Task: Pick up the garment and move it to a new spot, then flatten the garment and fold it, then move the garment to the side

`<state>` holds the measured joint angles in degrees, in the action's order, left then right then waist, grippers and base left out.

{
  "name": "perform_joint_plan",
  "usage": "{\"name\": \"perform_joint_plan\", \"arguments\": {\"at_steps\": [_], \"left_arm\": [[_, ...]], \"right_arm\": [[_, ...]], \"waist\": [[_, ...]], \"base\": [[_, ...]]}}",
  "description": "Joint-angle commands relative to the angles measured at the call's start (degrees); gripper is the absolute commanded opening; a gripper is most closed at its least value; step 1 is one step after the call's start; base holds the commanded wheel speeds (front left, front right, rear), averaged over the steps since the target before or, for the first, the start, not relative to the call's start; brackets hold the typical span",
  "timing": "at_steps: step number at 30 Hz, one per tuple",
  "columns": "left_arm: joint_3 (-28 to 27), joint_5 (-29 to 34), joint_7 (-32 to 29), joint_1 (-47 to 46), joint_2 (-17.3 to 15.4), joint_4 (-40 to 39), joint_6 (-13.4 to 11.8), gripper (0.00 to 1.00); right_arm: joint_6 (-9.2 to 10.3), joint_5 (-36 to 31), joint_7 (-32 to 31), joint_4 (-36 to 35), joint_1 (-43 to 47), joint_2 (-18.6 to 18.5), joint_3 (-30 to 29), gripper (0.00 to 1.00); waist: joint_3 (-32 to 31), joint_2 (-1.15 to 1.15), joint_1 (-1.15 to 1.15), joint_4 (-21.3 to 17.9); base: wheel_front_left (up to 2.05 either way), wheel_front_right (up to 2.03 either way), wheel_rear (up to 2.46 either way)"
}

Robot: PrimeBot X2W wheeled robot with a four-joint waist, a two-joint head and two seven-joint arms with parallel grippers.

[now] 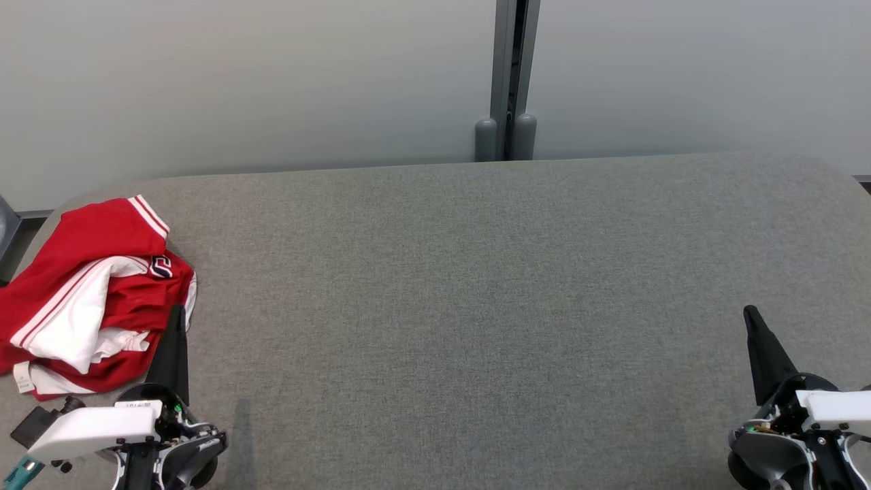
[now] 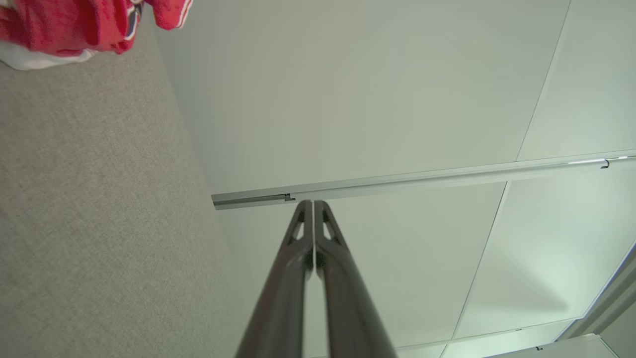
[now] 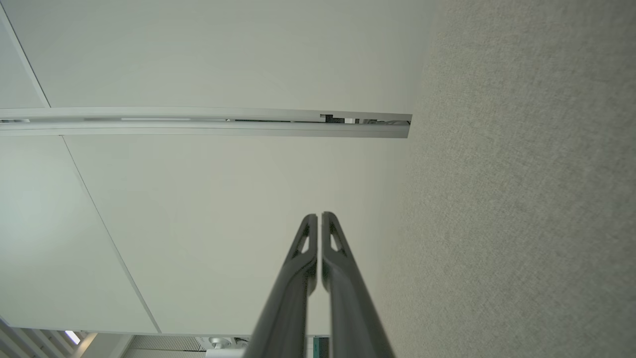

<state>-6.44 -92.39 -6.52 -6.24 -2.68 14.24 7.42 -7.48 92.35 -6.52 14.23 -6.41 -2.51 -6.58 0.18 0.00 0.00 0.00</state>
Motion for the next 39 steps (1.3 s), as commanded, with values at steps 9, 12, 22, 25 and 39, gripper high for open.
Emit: {"name": "perform_joint_plan", "arguments": {"at_steps": [9,12,22,25,39], "left_arm": [[0.82,0.43,1.06,1.36,0.58,1.79,0.00,1.00],[1.48,1.51,1.98,1.29,0.41,2.13,0.01,1.00],[1.71,11.60,4.69,0.89,0.21,3.45,0.02,1.00],[1.61,15.91,5.45,0.83,0.24,3.99,0.02,1.00],[3.62,36.05,8.89,1.00,0.18,5.36,-0.99,1.00]], "right_arm": [[0.07,-0.72,0.89,1.12,1.48,0.57,0.76,1.00],[0.07,-1.78,1.93,0.85,1.53,0.10,1.62,1.00],[0.05,-11.09,4.71,0.90,1.32,-0.84,2.87,1.00],[0.05,-15.12,5.47,1.02,1.26,-0.91,3.31,1.00],[0.03,-34.32,8.92,1.50,1.35,-0.65,4.96,1.00]], "waist": [[0.06,0.00,0.00,0.00],[0.09,0.00,0.00,0.00],[0.24,0.00,0.00,-0.01],[0.24,0.00,0.00,-0.04],[0.13,0.00,0.00,0.13]], "base": [[0.00,0.00,0.00],[0.00,0.00,0.00],[0.00,0.00,0.00],[0.00,0.00,0.00],[0.00,0.00,0.00]]}}
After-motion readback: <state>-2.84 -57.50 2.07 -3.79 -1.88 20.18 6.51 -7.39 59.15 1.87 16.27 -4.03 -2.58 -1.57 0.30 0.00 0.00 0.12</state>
